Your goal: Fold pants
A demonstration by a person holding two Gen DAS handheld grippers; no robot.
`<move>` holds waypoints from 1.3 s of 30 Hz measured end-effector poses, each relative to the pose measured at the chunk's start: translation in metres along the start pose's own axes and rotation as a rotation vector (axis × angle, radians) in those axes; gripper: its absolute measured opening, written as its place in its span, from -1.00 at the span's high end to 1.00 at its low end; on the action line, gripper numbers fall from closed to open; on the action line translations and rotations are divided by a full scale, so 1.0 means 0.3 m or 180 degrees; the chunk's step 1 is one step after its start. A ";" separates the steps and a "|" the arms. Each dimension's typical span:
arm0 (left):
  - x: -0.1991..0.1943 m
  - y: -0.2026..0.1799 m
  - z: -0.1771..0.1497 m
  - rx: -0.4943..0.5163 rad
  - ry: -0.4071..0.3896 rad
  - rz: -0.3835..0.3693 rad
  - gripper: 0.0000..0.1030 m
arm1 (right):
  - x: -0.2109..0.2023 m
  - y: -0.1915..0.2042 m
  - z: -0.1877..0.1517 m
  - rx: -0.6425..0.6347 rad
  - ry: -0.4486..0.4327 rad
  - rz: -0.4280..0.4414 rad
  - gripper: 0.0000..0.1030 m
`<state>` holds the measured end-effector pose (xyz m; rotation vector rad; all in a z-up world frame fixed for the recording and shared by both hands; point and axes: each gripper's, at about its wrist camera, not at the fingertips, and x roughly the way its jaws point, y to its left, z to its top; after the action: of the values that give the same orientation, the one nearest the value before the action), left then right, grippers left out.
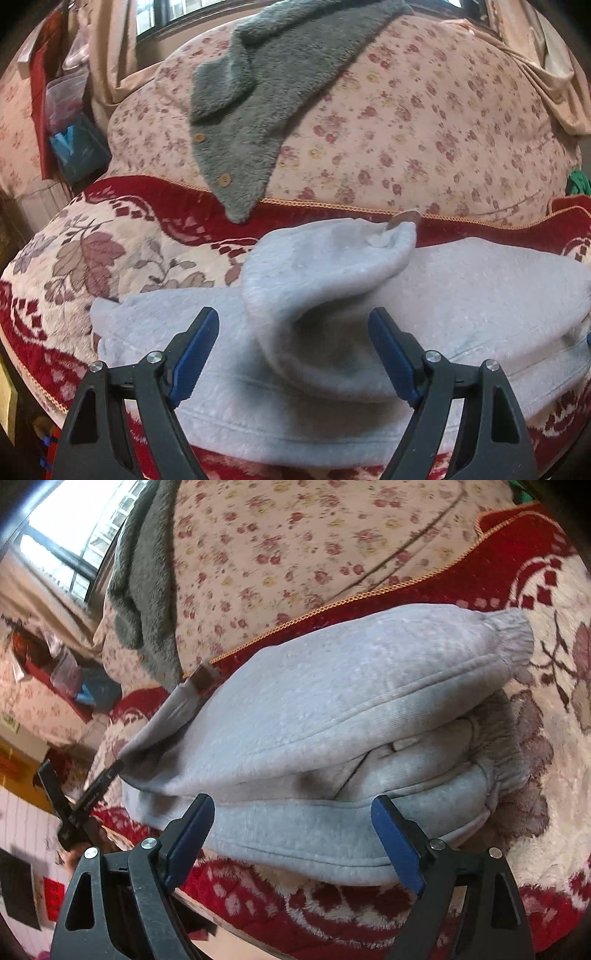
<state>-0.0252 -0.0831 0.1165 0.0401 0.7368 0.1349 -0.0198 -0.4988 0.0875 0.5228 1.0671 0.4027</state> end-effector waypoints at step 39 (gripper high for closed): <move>0.392 -0.416 0.162 0.1318 0.0451 0.0341 -0.52 | 0.060 -0.166 0.149 0.0624 -0.0303 0.0164 -0.25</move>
<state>0.1071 -0.1900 0.0636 0.4689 0.8949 0.0858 0.0312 -0.5386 0.0625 0.7379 1.0081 0.3165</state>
